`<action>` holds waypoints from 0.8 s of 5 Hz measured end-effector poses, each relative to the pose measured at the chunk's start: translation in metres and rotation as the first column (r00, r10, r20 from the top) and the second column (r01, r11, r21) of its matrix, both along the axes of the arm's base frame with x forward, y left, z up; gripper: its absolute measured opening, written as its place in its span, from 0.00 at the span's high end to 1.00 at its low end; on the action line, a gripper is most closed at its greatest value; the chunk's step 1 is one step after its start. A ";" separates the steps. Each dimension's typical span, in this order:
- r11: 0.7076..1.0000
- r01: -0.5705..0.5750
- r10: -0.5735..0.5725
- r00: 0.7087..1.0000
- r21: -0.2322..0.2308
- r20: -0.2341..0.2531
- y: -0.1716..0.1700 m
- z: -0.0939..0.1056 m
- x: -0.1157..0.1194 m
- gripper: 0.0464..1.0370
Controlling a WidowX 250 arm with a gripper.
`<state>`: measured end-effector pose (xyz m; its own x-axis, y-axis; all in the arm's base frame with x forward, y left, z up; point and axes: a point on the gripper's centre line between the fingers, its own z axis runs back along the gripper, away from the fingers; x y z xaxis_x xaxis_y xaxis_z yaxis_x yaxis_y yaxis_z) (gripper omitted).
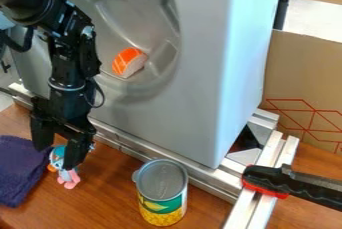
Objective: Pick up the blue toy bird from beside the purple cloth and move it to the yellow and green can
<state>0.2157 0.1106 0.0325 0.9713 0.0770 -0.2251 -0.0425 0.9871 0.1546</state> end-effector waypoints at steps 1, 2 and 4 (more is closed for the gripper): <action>1.000 0.015 -0.015 1.000 -0.014 -0.009 0.001 -0.012 0.004 0.04; 1.000 -0.004 0.004 1.000 -0.009 -0.015 0.002 -0.017 0.005 0.07; 0.998 -0.062 0.061 0.998 0.010 0.018 0.013 -0.017 0.001 0.35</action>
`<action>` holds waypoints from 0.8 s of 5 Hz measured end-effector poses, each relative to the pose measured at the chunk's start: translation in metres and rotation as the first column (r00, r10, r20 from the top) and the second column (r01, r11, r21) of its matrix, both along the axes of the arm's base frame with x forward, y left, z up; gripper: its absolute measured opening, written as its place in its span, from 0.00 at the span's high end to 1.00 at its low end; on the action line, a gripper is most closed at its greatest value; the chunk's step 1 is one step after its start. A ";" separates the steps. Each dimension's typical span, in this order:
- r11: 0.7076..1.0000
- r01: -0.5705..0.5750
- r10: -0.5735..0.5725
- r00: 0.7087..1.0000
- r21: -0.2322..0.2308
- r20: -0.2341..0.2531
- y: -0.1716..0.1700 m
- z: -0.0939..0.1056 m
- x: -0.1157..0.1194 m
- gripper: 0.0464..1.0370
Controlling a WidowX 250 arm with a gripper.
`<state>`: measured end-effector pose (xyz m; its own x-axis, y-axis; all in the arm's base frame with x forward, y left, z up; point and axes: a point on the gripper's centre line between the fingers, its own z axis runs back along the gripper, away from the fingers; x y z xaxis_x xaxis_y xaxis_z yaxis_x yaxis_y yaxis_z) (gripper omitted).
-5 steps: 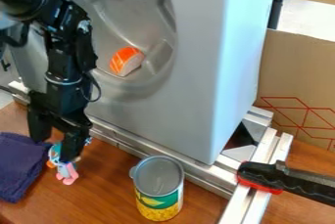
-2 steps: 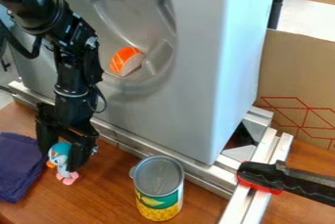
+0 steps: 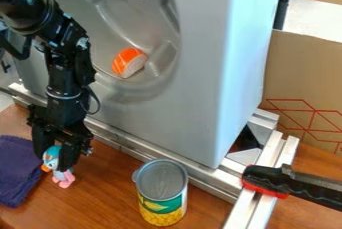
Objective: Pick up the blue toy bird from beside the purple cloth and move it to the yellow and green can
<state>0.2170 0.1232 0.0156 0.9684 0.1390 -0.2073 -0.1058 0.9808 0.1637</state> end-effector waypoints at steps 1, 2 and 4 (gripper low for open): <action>0.999 -0.028 0.027 0.999 0.032 0.032 -0.004 0.018 -0.012 0.35; 0.999 0.030 -0.036 0.987 0.044 0.155 -0.040 0.060 -0.024 0.35; 0.976 0.210 -0.205 0.975 -0.059 0.082 -0.135 0.058 -0.064 0.35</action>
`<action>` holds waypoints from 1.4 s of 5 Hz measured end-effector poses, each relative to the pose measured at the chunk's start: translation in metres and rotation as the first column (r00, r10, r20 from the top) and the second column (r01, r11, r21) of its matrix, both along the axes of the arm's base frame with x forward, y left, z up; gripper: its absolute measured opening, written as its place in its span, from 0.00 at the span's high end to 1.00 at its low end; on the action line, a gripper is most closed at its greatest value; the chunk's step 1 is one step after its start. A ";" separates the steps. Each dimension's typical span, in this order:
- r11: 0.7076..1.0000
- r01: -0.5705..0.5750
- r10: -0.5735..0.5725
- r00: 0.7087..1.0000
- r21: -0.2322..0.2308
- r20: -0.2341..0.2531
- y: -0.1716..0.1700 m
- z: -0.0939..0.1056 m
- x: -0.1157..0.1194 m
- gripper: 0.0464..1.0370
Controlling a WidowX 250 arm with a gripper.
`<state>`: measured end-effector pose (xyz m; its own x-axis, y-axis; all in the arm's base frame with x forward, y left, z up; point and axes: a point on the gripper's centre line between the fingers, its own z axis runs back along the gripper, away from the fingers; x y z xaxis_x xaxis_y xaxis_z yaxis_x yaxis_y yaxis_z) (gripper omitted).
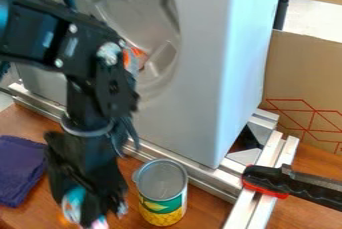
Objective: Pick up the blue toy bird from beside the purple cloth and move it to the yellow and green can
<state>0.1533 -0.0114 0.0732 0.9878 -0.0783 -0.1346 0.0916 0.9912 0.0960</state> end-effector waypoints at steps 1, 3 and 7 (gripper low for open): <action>0.991 0.089 -0.090 0.996 -0.102 0.001 -0.036 -0.018 0.003 0.35; 0.985 0.136 -0.129 0.989 -0.108 0.070 -0.049 -0.038 0.028 0.35; 0.996 0.051 -0.051 0.999 -0.075 0.013 -0.046 -0.059 0.038 0.30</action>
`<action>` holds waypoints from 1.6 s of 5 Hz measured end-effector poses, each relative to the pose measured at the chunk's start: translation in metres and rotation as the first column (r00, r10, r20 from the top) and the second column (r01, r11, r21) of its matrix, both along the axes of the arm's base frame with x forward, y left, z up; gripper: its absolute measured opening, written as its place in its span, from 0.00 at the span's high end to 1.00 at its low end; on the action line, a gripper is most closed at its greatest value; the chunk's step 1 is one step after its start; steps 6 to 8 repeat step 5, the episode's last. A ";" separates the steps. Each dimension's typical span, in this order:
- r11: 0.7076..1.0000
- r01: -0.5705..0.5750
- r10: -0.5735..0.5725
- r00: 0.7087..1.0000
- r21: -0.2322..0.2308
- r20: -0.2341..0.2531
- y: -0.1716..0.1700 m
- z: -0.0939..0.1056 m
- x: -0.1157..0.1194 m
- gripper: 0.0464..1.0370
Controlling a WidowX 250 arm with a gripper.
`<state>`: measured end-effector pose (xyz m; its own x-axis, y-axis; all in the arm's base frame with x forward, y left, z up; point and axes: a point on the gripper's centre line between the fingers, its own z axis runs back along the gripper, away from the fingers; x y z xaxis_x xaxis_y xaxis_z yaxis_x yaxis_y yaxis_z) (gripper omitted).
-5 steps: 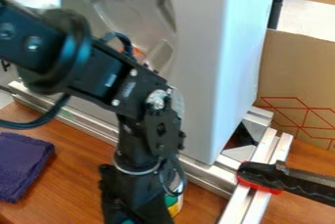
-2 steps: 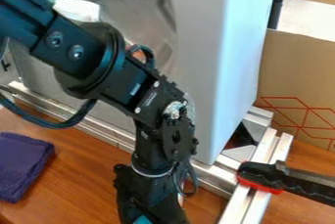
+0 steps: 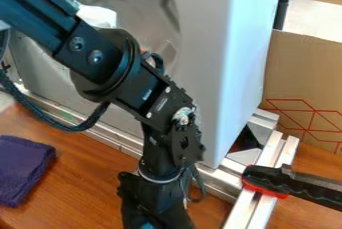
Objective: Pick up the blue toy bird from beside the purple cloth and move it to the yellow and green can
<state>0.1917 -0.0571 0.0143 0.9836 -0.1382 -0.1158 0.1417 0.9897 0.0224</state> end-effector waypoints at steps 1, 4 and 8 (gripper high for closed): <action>0.999 -0.042 0.042 0.999 0.002 -0.031 0.006 0.003 -0.002 0.05; 0.968 -0.251 0.245 0.956 0.020 0.162 0.061 0.094 -0.004 0.04; 0.943 -0.327 0.310 0.931 0.060 0.194 0.105 0.115 0.000 0.04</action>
